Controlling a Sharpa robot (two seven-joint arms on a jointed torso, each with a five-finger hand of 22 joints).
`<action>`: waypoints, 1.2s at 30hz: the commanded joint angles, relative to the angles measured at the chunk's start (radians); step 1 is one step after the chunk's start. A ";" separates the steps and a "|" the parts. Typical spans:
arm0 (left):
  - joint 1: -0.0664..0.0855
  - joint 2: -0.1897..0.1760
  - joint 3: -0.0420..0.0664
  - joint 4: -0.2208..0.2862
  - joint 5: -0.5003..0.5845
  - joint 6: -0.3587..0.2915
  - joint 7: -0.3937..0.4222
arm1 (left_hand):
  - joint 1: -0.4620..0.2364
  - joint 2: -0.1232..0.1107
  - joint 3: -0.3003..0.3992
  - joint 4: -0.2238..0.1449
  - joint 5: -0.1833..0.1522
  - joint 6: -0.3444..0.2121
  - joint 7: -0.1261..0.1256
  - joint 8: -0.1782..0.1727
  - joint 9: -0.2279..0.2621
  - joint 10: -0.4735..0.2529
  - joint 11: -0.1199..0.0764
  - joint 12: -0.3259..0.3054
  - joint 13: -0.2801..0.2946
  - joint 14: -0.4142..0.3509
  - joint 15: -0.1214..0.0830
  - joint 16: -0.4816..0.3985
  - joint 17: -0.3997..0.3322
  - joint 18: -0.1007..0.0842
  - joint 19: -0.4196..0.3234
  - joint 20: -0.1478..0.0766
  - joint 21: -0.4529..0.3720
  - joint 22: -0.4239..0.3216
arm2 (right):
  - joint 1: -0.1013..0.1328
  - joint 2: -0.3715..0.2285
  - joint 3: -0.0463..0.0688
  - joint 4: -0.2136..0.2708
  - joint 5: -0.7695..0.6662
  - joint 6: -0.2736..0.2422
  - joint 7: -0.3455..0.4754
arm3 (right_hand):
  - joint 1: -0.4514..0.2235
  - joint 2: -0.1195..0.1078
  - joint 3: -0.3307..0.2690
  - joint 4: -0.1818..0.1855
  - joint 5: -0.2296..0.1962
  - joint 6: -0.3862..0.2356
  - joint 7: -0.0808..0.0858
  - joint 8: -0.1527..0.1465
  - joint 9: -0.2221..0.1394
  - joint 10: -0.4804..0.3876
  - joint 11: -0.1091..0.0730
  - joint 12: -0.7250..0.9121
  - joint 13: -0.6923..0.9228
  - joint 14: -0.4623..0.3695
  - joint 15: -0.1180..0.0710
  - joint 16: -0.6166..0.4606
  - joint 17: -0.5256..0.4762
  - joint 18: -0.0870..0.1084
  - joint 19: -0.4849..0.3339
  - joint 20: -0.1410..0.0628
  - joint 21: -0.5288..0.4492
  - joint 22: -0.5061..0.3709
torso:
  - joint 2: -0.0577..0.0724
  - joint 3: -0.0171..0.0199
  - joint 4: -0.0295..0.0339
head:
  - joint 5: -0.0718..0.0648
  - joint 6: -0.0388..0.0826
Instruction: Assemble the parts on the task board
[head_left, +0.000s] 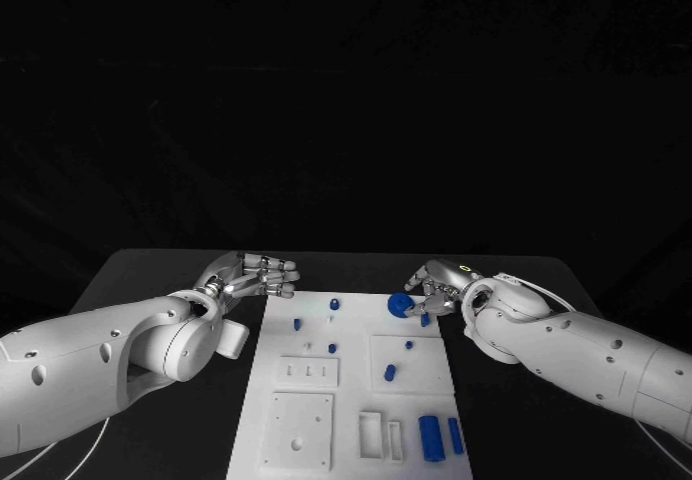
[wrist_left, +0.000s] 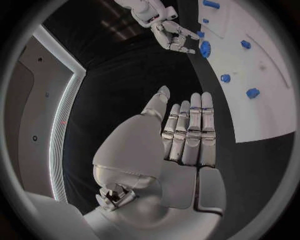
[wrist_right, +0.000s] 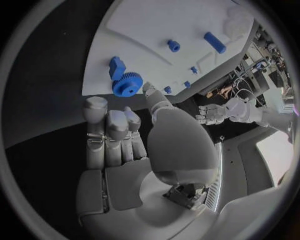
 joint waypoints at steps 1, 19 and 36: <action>0.001 0.004 0.001 0.001 -0.004 0.019 0.012 | -0.005 0.007 -0.005 -0.001 0.001 -0.007 0.000 0.000 0.001 0.003 -0.003 0.003 0.001 0.002 0.005 0.005 0.001 -0.015 0.008 0.002 -0.003 -0.001 | -0.004 0.013 -0.001 -0.015 -0.016 0.030 -0.009 | 0.005 0.000 0.003 0.005 0.004 -0.005 -0.003 0.003 0.001 0.003 0.007 0.008 0.003 0.007 0.002 -0.006 0.006 0.011 0.036 0.006 0.008 0.082 | 0.000 -0.0010 0.0017 | -0.001 -0.004; 0.001 0.003 0.001 0.001 -0.009 0.027 0.006 | -0.007 0.009 -0.006 -0.004 0.001 -0.009 0.000 0.000 0.001 0.002 -0.003 0.003 0.001 0.004 0.004 0.005 0.001 -0.016 0.006 0.001 0.001 -0.001 | -0.014 0.042 -0.007 -0.061 -0.020 -0.029 -0.008 | -0.001 0.006 0.035 0.002 -0.003 -0.015 0.000 0.003 0.001 0.012 0.008 0.032 0.016 0.011 0.003 -0.001 0.026 0.009 0.038 0.006 0.044 0.088 | 0.000 -0.0001 0.0018 | -0.003 -0.009; 0.001 0.002 0.000 0.001 -0.012 0.031 0.002 | -0.007 0.009 -0.007 -0.004 0.001 -0.009 0.000 0.000 0.001 0.001 -0.002 0.002 0.001 0.003 0.004 0.005 0.001 -0.016 0.006 0.002 0.001 -0.001 | -0.014 0.042 -0.007 -0.059 0.039 -0.060 -0.019 | -0.016 0.004 0.033 0.010 0.033 0.019 -0.018 0.005 0.200 0.024 -0.005 0.045 0.036 0.013 -0.008 0.006 0.044 0.005 0.035 -0.005 0.082 0.092 | 0.001 0.0004 0.0037 | -0.003 -0.012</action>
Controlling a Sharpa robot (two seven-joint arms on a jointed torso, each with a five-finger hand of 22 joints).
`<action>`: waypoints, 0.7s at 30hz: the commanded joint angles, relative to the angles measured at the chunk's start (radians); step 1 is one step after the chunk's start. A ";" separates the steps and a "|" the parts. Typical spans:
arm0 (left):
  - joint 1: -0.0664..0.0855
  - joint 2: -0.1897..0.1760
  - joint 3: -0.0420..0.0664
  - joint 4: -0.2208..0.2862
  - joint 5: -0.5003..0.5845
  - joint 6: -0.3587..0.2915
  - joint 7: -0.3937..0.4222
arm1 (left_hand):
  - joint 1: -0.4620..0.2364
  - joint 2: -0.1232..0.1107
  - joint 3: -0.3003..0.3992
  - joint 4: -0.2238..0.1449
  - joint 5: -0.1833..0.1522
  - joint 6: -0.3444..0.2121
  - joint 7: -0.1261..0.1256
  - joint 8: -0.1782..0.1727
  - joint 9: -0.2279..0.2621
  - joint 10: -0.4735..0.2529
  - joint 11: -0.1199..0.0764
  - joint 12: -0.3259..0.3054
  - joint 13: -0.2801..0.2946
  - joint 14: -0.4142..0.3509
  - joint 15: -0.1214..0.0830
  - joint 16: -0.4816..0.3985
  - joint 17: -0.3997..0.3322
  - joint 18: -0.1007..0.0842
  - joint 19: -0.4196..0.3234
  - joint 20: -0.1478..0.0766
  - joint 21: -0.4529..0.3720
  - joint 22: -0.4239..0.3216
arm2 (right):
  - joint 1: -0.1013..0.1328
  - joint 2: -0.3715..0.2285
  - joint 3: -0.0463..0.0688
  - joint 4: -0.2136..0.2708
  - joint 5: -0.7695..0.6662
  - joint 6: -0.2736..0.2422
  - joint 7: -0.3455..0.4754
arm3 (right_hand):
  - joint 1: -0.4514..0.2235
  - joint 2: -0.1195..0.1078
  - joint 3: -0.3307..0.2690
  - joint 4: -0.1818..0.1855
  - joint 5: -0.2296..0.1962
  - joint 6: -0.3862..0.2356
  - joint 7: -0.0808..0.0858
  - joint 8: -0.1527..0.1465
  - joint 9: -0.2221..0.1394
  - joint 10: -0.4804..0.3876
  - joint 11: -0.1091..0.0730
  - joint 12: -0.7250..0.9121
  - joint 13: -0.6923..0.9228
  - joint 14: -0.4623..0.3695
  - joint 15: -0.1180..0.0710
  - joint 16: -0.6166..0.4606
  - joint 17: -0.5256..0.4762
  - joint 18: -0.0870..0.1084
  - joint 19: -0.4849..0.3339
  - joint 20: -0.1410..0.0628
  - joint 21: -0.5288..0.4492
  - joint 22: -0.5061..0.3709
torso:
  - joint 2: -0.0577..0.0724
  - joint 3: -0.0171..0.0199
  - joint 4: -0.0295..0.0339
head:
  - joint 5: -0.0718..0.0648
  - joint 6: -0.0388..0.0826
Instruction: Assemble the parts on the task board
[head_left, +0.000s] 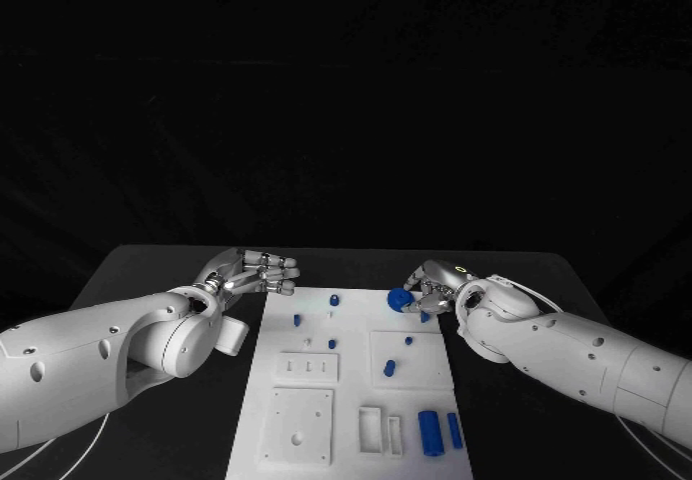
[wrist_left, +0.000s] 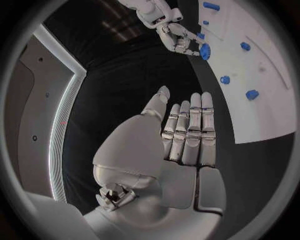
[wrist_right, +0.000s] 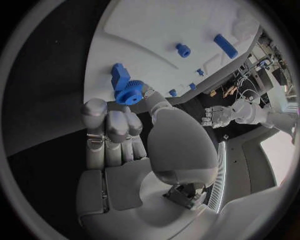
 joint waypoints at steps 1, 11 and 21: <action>0.001 0.001 0.001 0.002 -0.005 0.017 0.005 | -0.004 0.005 -0.004 -0.001 0.001 -0.009 0.000 0.000 0.001 0.001 -0.002 0.002 0.001 0.003 0.004 0.005 0.001 -0.016 0.006 0.001 0.001 -0.002 | -0.001 0.001 0.000 0.002 0.028 -0.023 -0.008 | -0.011 -0.002 -0.009 0.002 0.004 -0.004 -0.007 0.005 0.095 0.006 -0.003 0.001 0.001 0.003 -0.005 0.005 0.002 0.004 0.033 -0.007 0.004 0.093 | 0.000 -0.0001 0.0008 | 0.001 0.000; 0.001 0.002 0.001 0.001 -0.006 0.019 0.004 | -0.004 0.005 -0.004 -0.001 0.001 -0.009 0.000 0.000 0.001 0.001 -0.002 0.002 0.001 0.003 0.004 0.005 0.001 -0.016 0.006 0.001 0.001 -0.002 | -0.001 0.010 0.000 -0.004 0.033 -0.025 -0.022 | -0.021 0.000 -0.006 -0.006 0.012 -0.082 -0.018 0.002 0.649 0.006 -0.008 -0.004 0.007 0.005 -0.008 0.005 0.010 0.002 0.032 -0.009 0.012 0.093 | 0.000 0.0000 -0.0005 | 0.004 -0.003; 0.001 0.001 0.001 0.001 -0.007 0.020 0.002 | -0.002 0.005 -0.005 0.000 0.000 -0.012 0.001 0.000 0.001 0.001 -0.002 0.003 0.001 0.003 0.004 0.005 0.001 -0.016 0.005 0.002 0.002 -0.004 | -0.001 0.017 0.000 -0.012 0.008 -0.013 -0.030 | -0.022 -0.005 -0.007 -0.007 0.005 -0.092 -0.016 0.002 0.653 0.003 -0.007 -0.004 0.007 0.004 -0.007 0.007 0.012 0.002 0.031 -0.008 0.016 0.094 | 0.000 0.0001 -0.0002 | 0.005 -0.005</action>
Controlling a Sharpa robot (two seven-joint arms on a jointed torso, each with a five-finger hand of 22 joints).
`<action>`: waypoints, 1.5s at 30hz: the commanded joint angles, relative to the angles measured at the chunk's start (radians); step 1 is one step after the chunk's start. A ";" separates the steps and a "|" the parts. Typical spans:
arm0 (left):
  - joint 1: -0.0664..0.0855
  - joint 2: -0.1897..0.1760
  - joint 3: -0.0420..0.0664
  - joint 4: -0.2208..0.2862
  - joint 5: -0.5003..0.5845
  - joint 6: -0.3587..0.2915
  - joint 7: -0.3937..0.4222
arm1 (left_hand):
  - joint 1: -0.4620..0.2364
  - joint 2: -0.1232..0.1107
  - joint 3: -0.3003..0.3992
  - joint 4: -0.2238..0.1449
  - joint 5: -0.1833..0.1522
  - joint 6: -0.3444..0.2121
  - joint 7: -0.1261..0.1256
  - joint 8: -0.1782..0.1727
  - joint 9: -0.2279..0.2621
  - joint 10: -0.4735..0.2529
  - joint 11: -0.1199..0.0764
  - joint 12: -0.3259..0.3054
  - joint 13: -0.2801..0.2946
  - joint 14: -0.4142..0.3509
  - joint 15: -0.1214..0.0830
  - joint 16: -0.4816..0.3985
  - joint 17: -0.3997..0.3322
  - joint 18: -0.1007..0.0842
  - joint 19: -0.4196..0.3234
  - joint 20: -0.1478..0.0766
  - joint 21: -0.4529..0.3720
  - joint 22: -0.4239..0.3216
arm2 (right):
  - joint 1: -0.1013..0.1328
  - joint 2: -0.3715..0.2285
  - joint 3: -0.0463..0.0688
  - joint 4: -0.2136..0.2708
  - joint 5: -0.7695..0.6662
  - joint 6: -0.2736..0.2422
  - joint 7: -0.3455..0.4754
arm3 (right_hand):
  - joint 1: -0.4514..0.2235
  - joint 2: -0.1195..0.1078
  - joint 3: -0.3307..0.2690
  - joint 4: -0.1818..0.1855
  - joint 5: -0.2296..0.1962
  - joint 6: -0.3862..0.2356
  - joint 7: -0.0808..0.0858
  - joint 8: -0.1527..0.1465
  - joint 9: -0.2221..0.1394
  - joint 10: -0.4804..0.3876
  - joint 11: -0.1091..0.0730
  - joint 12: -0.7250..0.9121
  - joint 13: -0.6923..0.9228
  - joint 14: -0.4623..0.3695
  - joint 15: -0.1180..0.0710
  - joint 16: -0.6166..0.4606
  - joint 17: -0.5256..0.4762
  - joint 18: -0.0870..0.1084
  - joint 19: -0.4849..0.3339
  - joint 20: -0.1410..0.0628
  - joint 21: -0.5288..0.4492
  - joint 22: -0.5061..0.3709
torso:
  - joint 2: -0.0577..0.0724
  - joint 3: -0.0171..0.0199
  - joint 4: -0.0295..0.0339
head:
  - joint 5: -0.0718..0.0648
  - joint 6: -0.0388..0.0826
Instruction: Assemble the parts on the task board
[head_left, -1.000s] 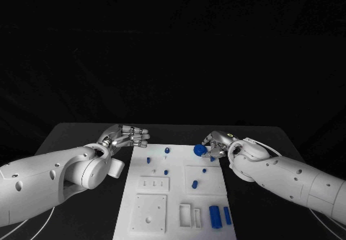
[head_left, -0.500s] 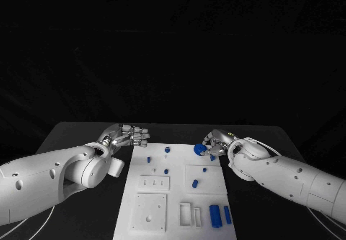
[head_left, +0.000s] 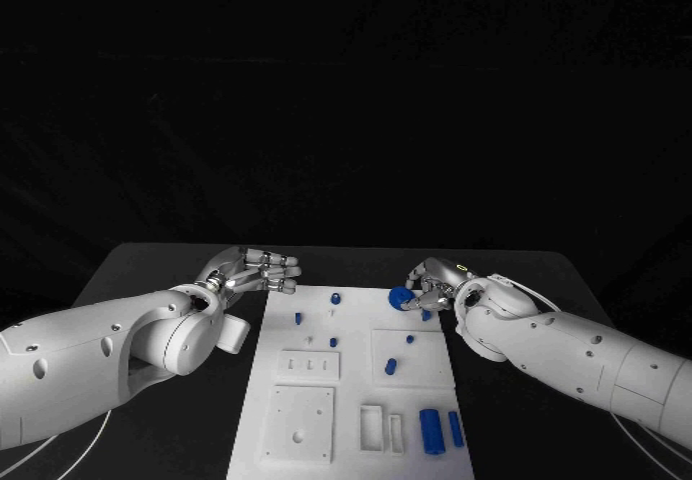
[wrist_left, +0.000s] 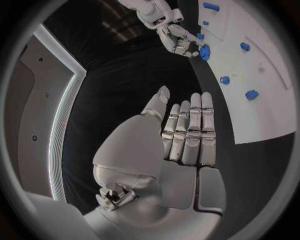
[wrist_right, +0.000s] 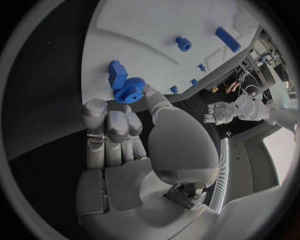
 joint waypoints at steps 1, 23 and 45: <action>0.001 0.001 0.001 0.002 -0.006 0.016 0.004 | -0.002 0.005 -0.005 0.000 0.000 -0.006 0.000 0.000 0.001 0.001 -0.002 0.003 0.001 0.003 0.004 0.005 0.001 -0.016 0.005 0.002 0.002 -0.002 | -0.001 0.004 0.000 -0.003 -0.019 0.009 -0.008 | -0.009 0.000 0.000 -0.003 -0.005 -0.012 0.001 -0.001 -0.001 -0.003 -0.001 -0.005 0.000 0.001 -0.004 0.002 0.001 0.001 0.035 -0.005 0.007 0.095 | 0.000 0.0000 -0.0001 | 0.002 0.000; 0.001 0.001 0.001 0.003 -0.009 0.018 0.001 | -0.001 0.004 -0.006 0.000 -0.001 -0.007 0.000 0.000 0.001 -0.001 -0.002 0.002 0.001 0.003 0.004 0.006 0.001 -0.016 0.005 0.002 0.002 -0.002 | -0.001 0.020 0.000 -0.020 -0.043 0.024 0.001 | 0.006 -0.008 0.012 0.004 -0.010 -0.079 0.033 -0.001 -0.349 -0.009 0.020 0.004 -0.009 -0.001 0.012 0.009 0.004 0.011 0.031 0.012 0.016 0.095 | 0.000 0.0008 -0.0007 | 0.005 -0.002; 0.001 0.000 0.001 0.003 -0.010 0.018 -0.003 | 0.001 0.005 -0.006 0.001 0.001 -0.008 0.000 0.000 0.001 -0.001 -0.002 0.003 0.002 0.003 0.004 0.005 0.001 -0.016 0.005 0.002 0.003 -0.004 | -0.001 0.037 -0.005 -0.042 -0.036 0.079 0.001 | -0.052 0.018 0.207 -0.068 0.108 0.028 0.027 -0.001 -0.523 -0.006 0.010 0.007 -0.001 0.001 0.006 0.019 0.020 0.005 0.026 0.004 0.042 0.098 | 0.001 0.0009 -0.0012 | 0.007 -0.008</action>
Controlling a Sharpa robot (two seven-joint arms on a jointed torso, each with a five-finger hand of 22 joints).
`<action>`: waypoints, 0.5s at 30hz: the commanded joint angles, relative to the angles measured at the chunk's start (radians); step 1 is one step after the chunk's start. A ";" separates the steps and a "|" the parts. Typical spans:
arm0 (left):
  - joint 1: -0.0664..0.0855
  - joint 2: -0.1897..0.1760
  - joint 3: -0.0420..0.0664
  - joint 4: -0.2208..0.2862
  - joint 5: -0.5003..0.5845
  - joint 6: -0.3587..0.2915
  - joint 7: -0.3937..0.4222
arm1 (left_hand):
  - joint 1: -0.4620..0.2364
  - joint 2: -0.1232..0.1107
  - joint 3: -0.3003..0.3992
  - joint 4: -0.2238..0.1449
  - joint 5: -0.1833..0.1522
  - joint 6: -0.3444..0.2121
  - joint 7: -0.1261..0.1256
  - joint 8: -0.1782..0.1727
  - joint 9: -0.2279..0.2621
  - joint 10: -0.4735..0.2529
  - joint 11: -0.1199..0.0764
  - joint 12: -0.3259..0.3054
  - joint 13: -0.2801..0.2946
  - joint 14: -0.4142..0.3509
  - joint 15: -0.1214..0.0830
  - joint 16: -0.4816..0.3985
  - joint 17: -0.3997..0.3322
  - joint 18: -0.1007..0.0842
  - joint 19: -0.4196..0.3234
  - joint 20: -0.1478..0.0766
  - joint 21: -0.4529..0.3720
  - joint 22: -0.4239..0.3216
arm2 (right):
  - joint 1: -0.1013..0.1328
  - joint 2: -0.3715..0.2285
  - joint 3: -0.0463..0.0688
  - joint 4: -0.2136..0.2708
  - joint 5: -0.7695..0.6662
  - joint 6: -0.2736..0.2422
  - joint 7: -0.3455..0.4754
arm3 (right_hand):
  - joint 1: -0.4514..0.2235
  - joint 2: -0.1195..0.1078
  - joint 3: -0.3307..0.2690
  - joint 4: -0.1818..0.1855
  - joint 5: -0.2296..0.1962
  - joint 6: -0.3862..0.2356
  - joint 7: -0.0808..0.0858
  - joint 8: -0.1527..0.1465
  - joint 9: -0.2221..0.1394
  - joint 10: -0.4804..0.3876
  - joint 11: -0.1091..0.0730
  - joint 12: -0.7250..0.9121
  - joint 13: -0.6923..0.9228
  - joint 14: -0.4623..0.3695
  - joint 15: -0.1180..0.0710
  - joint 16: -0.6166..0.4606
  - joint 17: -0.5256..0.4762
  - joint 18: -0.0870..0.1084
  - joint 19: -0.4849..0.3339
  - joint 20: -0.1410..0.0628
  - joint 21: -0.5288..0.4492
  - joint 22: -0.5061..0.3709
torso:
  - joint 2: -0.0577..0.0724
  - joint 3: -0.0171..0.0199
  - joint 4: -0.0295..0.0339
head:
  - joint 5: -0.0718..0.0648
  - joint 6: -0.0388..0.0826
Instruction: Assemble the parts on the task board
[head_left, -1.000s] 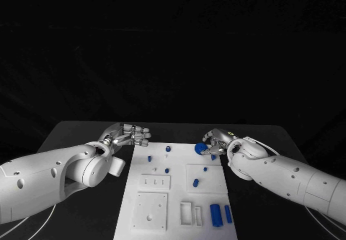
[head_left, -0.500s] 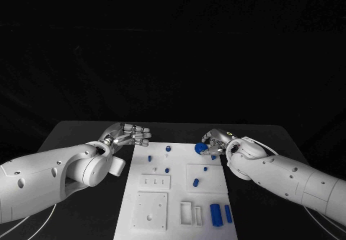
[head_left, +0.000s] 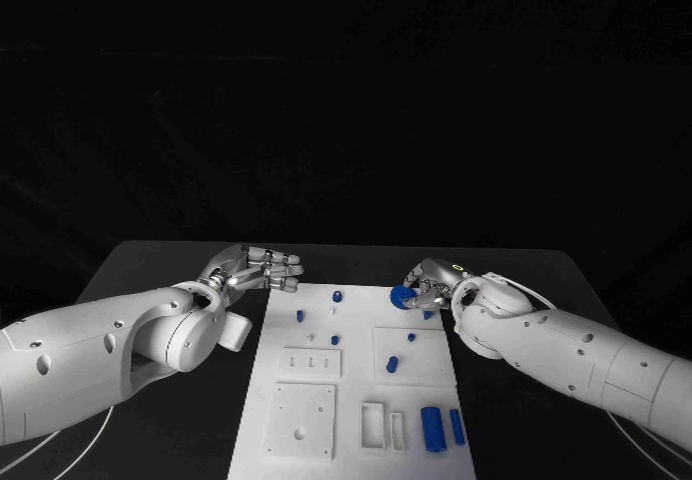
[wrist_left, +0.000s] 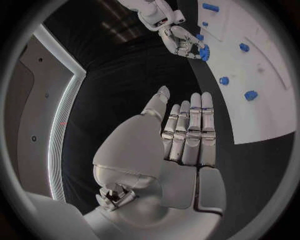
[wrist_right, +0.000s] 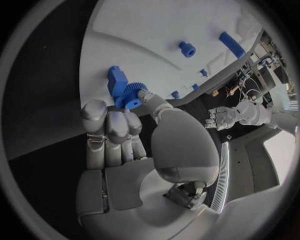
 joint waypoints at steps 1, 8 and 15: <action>0.001 0.001 0.001 0.002 -0.004 0.014 0.004 | 0.001 0.005 -0.003 -0.001 0.001 -0.005 0.000 0.000 0.001 -0.001 -0.002 0.003 0.002 0.003 0.004 0.005 0.001 -0.016 0.005 0.002 0.003 -0.001 | -0.002 0.003 -0.005 -0.004 -0.008 0.043 0.003 | -0.009 0.001 0.015 -0.003 0.006 0.008 0.001 -0.001 -0.007 0.003 -0.006 0.004 0.002 0.001 -0.002 0.006 0.003 0.005 0.023 0.000 0.007 0.099 | 0.001 0.0001 -0.0007 | 0.000 -0.002; 0.001 0.001 0.001 0.002 -0.005 0.015 0.002 | 0.001 0.005 -0.003 -0.001 0.001 -0.005 0.000 0.000 0.001 -0.001 -0.002 0.003 0.002 0.003 0.004 0.005 0.001 -0.016 0.005 0.002 0.003 -0.001 | -0.003 0.010 -0.014 -0.010 -0.014 0.055 0.001 | -0.013 -0.003 0.000 -0.008 0.013 0.010 0.000 -0.001 -0.013 0.004 -0.006 0.004 0.002 0.001 -0.002 0.007 0.005 0.005 0.022 0.000 0.008 0.099 | 0.000 0.0008 -0.0005 | 0.002 -0.005; 0.001 0.001 0.001 0.002 -0.005 0.015 0.002 | 0.001 0.005 -0.003 -0.001 0.001 -0.005 0.000 0.000 0.001 -0.001 -0.002 0.003 0.002 0.003 0.004 0.005 0.001 -0.016 0.005 0.002 0.003 -0.001 | -0.003 0.014 -0.020 -0.009 -0.030 0.059 -0.004 | -0.012 0.001 -0.017 -0.007 0.014 0.024 -0.003 0.000 -0.013 0.007 -0.008 0.006 0.004 0.002 -0.003 0.008 0.007 0.004 0.023 -0.001 0.013 0.100 | 0.000 0.0005 -0.0011 | 0.002 -0.008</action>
